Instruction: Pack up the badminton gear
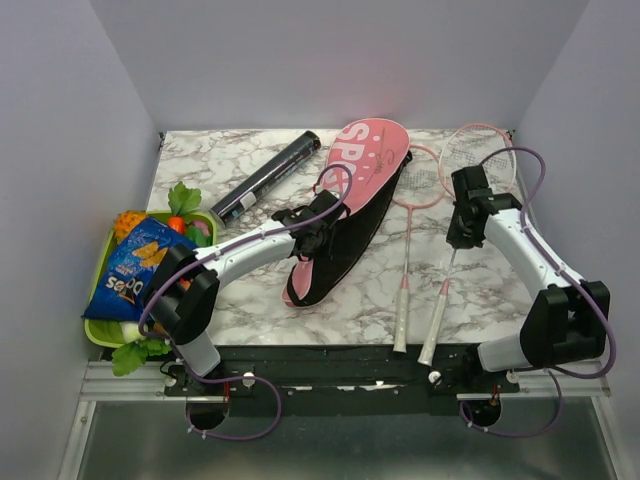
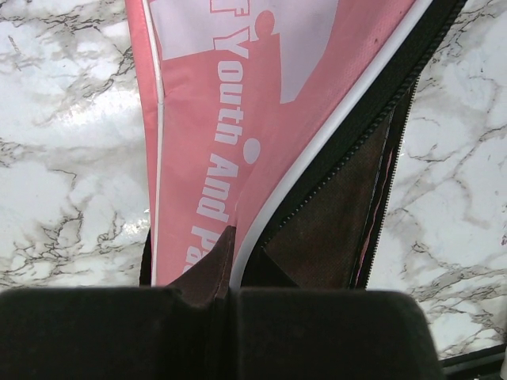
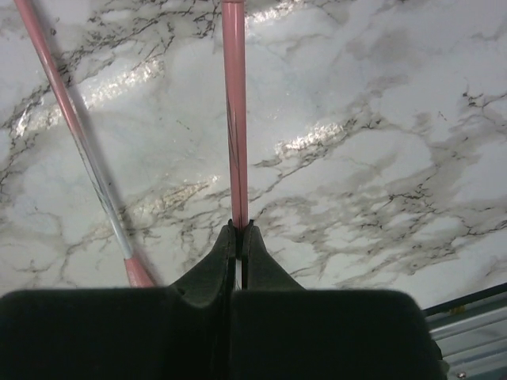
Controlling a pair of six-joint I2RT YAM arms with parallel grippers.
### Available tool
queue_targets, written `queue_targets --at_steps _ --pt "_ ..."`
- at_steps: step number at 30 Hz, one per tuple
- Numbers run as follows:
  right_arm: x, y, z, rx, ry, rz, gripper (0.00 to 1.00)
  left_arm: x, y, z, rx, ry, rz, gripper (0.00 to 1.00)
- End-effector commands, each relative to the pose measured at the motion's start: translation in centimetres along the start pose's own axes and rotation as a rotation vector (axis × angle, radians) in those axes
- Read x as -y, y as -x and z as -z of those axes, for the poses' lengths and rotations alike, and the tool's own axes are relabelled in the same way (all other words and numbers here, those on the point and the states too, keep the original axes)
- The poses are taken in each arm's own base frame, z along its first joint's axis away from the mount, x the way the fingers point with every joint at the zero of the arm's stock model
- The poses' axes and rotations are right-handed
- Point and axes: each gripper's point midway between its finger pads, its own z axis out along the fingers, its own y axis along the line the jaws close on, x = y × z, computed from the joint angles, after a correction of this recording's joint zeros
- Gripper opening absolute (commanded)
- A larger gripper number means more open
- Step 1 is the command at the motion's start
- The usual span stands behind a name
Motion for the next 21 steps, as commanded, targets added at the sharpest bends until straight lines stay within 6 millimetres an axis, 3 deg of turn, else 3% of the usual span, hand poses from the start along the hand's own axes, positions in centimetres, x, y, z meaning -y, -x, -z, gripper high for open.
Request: queue_targets --at_steps 1,8,21 --pt "0.2 -1.4 2.3 -0.039 0.066 0.065 0.01 1.5 2.6 -0.1 0.077 -0.049 0.014 0.0" --pt "-1.1 -4.6 5.9 -0.134 0.229 0.096 0.01 1.4 3.4 0.2 0.1 -0.04 0.012 0.0" --pt "-1.7 -9.8 8.4 -0.27 0.228 0.283 0.0 2.5 6.6 2.7 0.2 -0.083 0.076 0.0"
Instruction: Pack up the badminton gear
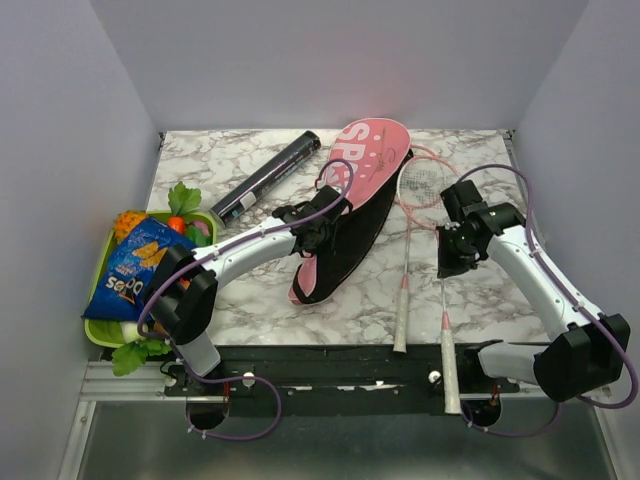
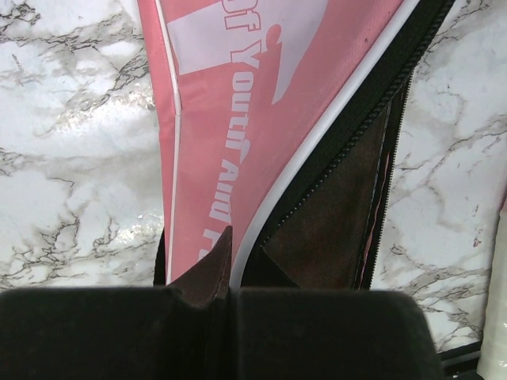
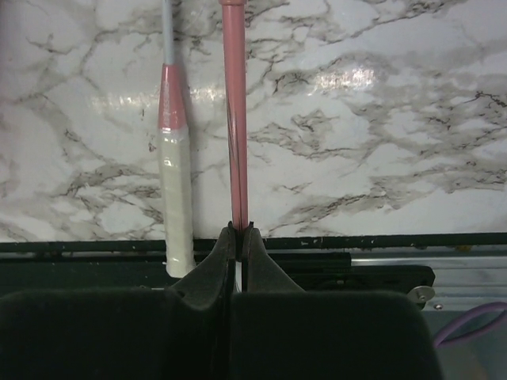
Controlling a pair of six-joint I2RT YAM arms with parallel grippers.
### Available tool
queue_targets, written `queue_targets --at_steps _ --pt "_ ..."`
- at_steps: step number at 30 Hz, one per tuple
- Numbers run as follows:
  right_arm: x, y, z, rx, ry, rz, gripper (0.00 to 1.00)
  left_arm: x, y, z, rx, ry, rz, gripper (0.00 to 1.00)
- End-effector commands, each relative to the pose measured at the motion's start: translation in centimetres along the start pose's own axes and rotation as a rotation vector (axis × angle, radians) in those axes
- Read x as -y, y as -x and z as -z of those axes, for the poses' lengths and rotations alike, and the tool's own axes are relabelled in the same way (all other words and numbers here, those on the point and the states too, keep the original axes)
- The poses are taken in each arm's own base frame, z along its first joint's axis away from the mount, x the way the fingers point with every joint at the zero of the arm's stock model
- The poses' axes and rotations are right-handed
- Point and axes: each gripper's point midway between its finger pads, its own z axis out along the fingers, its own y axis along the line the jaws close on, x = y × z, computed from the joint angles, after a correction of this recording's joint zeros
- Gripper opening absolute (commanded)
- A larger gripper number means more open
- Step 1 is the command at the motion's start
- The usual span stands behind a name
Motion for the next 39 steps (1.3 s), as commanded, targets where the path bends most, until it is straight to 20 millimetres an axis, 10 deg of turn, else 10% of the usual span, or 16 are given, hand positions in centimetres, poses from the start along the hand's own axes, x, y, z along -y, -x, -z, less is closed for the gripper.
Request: queue_targets --at_steps 1,16,24,39 --pt "-0.7 -2.3 0.7 -0.077 0.005 0.062 0.01 1.7 5.6 2.2 0.185 -0.066 0.067 0.0" --pt "-4.0 -3.9 0.8 -0.135 -0.008 0.185 0.01 1.0 5.9 4.5 0.243 -0.065 0.09 0.0" --pt "-8.6 -1.1 0.9 -0.079 0.098 0.2 0.01 1.7 4.6 4.2 0.21 -0.086 0.069 0.0" --pt "-14.0 8.2 -9.2 0.08 0.016 0.116 0.01 6.1 1.1 2.4 0.09 -0.204 -0.029 0.0"
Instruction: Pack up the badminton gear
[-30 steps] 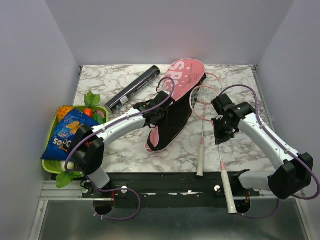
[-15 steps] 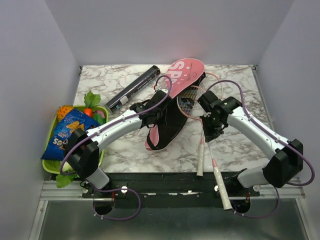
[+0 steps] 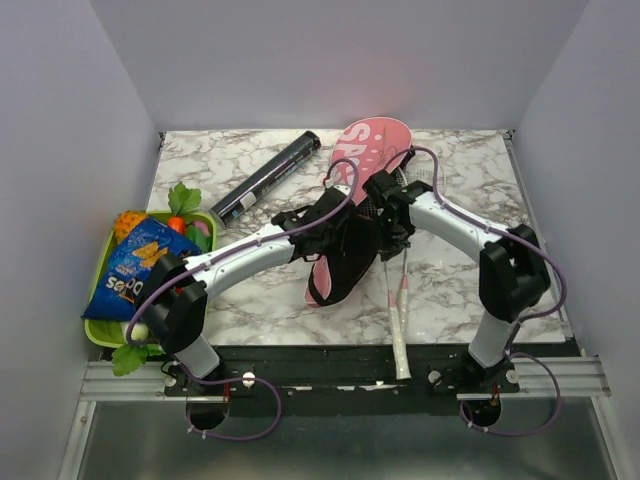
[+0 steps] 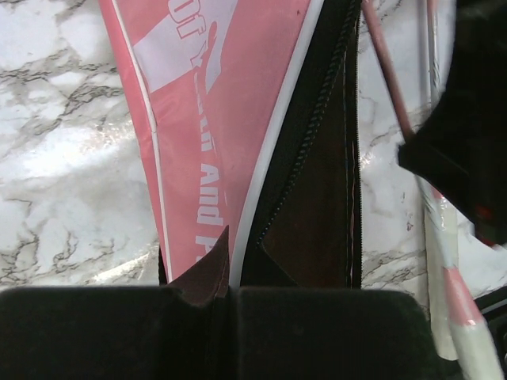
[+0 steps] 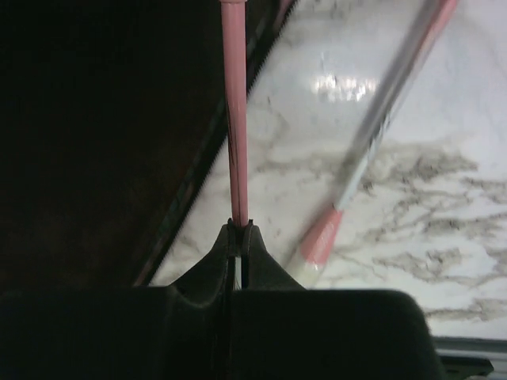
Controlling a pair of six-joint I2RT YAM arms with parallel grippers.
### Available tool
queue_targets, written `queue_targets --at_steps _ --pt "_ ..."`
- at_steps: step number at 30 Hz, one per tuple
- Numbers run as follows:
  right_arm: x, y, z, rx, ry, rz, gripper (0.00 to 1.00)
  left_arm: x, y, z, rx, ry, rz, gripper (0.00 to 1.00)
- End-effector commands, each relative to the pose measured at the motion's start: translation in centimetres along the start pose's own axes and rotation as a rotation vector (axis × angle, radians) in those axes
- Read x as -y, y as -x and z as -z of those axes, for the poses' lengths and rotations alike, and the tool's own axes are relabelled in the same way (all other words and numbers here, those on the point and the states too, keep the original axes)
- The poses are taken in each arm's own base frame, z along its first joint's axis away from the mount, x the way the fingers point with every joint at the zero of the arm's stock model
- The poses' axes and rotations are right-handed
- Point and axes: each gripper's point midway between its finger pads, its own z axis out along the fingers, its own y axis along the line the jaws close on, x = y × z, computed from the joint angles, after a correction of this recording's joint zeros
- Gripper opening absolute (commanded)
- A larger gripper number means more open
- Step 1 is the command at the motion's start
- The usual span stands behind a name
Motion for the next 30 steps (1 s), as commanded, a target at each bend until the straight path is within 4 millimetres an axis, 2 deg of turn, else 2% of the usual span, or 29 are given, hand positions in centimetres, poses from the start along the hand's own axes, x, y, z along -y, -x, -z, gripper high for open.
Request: queue_targets --at_steps 1,2,3,7,10,13,15,17,18,19,20,22,23,24,25,27,28,30 --pt "-0.8 6.3 -2.0 0.172 -0.048 -0.07 0.0 2.7 -0.5 -0.7 -0.014 -0.085 -0.02 0.0" --pt "-1.0 7.8 -1.9 0.206 -0.045 -0.088 0.01 2.7 -0.7 -0.7 -0.021 -0.082 -0.024 0.0" --pt "-0.9 8.2 -2.9 0.196 -0.056 -0.096 0.0 2.8 -1.1 -0.8 -0.032 -0.08 -0.025 0.0" --pt "-0.6 12.3 -3.8 0.256 -0.009 -0.163 0.0 3.2 -2.5 -1.5 -0.074 -0.088 -0.023 0.0" --pt "-1.3 15.2 -4.4 0.305 0.045 -0.141 0.01 3.2 -3.8 -2.4 -0.118 -0.082 -0.028 0.0" --pt "-1.6 17.2 -4.6 0.342 0.068 -0.112 0.01 3.2 -4.3 -2.8 -0.142 -0.08 -0.032 0.0" --pt "-1.6 17.8 -5.5 0.339 0.074 -0.099 0.01 3.4 -4.5 -3.2 -0.156 -0.081 -0.037 0.0" --pt "-1.7 18.5 -5.4 0.354 0.092 -0.088 0.09 3.4 -4.7 -3.6 -0.171 -0.077 -0.042 0.0" --pt "-1.8 18.6 -5.3 0.356 0.102 -0.081 0.13 3.7 -4.4 -3.6 -0.167 -0.083 -0.046 0.0" --pt "-1.9 18.5 -5.1 0.355 0.113 -0.073 0.28 3.7 -4.4 -3.9 -0.174 -0.08 -0.049 0.0" --pt "-1.8 17.9 -4.9 0.343 0.111 -0.069 0.34 3.7 -4.6 -4.3 -0.186 -0.074 -0.053 0.0" --pt "-1.5 17.6 -2.8 0.373 0.118 -0.068 0.45 4.1 -3.8 -4.6 -0.18 -0.078 -0.071 0.0" --pt "-1.1 17.3 -2.2 0.38 0.108 -0.072 0.48 4.1 -4.1 -5.3 -0.195 -0.069 -0.081 0.0" --pt "-0.5 16.4 -0.9 0.391 0.1 -0.077 0.5 4.5 -3.1 -5.4 -0.18 -0.076 -0.081 0.0" --pt "0.3 16.0 -0.2 0.405 0.068 -0.084 0.54 4.4 -3.3 -6.1 -0.194 -0.068 -0.091 0.0" --pt "1.7 14.0 0.3 0.379 0.027 -0.095 0.55 5.1 -2.5 -6.5 -0.187 -0.086 -0.089 0.0" --pt "2.1 13.5 1.9 0.403 0.026 -0.102 0.56 5.1 -2.5 -6.7 -0.193 -0.088 -0.087 0.0" --pt "2.7 11.9 3.2 0.4 0.024 -0.111 0.57 5.3 -2.3 -7.4 -0.2 -0.093 -0.084 0.0"
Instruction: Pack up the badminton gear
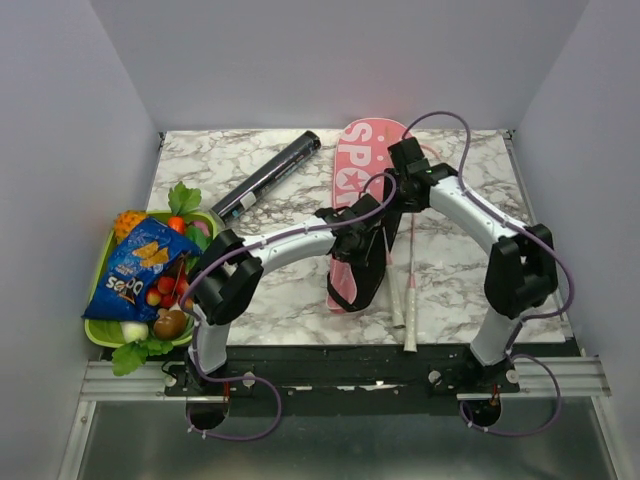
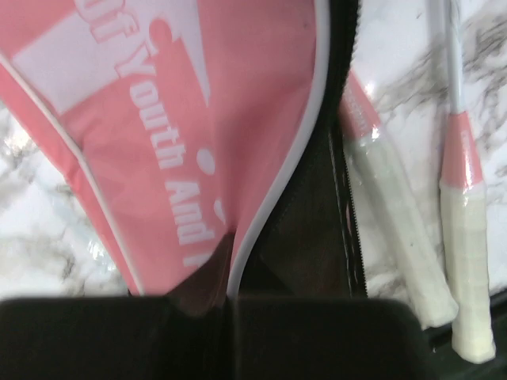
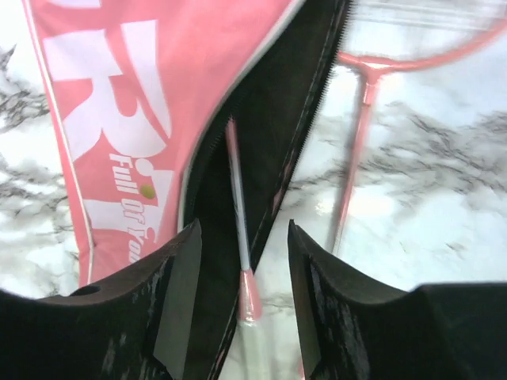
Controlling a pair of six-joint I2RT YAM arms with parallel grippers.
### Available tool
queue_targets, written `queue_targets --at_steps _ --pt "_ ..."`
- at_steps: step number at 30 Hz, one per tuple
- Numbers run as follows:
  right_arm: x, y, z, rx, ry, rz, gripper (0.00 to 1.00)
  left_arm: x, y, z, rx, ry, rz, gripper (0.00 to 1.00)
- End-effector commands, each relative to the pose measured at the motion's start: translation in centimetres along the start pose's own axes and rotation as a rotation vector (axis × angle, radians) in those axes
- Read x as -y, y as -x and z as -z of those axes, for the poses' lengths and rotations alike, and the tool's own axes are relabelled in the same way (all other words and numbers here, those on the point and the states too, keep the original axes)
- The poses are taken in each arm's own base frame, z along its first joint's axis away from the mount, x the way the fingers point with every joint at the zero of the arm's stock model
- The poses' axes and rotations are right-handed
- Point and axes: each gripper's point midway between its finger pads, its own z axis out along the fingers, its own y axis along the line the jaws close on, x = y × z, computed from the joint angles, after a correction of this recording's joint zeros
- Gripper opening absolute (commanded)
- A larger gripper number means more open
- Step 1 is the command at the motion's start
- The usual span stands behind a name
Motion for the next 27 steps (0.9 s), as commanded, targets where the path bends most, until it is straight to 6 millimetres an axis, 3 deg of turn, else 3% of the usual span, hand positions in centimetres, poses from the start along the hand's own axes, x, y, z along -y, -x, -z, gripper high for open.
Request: queue_targets --at_steps 1,2,5,7,8,11,16,22,27 --pt "1.4 -1.4 4.2 0.034 -0.016 -0.027 0.57 1.1 2.4 -1.1 0.026 -0.059 0.0 0.0" --pt "1.5 -1.7 6.0 0.047 0.009 -0.036 0.57 1.0 2.3 -1.4 0.021 -0.056 0.002 0.0" --pt "2.0 -7.1 7.6 -0.099 0.054 -0.052 0.57 0.4 2.9 -1.7 0.026 -0.053 0.02 0.0" --pt "1.2 -9.8 8.5 -0.183 0.134 -0.066 0.57 0.1 3.1 -1.7 0.035 -0.053 0.025 0.0" --pt "1.5 -12.3 8.2 -0.245 0.139 -0.069 0.57 0.2 3.3 -1.5 0.033 -0.071 0.03 0.0" --pt "1.7 -14.9 9.1 -0.286 0.183 -0.09 0.57 0.1 3.1 -1.6 0.033 -0.076 0.032 0.0" --pt "3.6 -17.4 9.1 -0.315 0.118 -0.089 0.57 -0.4 2.3 -2.0 0.023 -0.059 0.037 0.0" --pt "3.6 -21.1 8.0 -0.412 0.153 -0.104 0.56 -0.7 1.8 -1.8 0.036 -0.06 0.06 0.0" --pt "4.7 -22.1 7.1 -0.42 0.091 -0.132 0.56 -0.8 1.5 -1.5 0.039 -0.061 0.069 0.0"
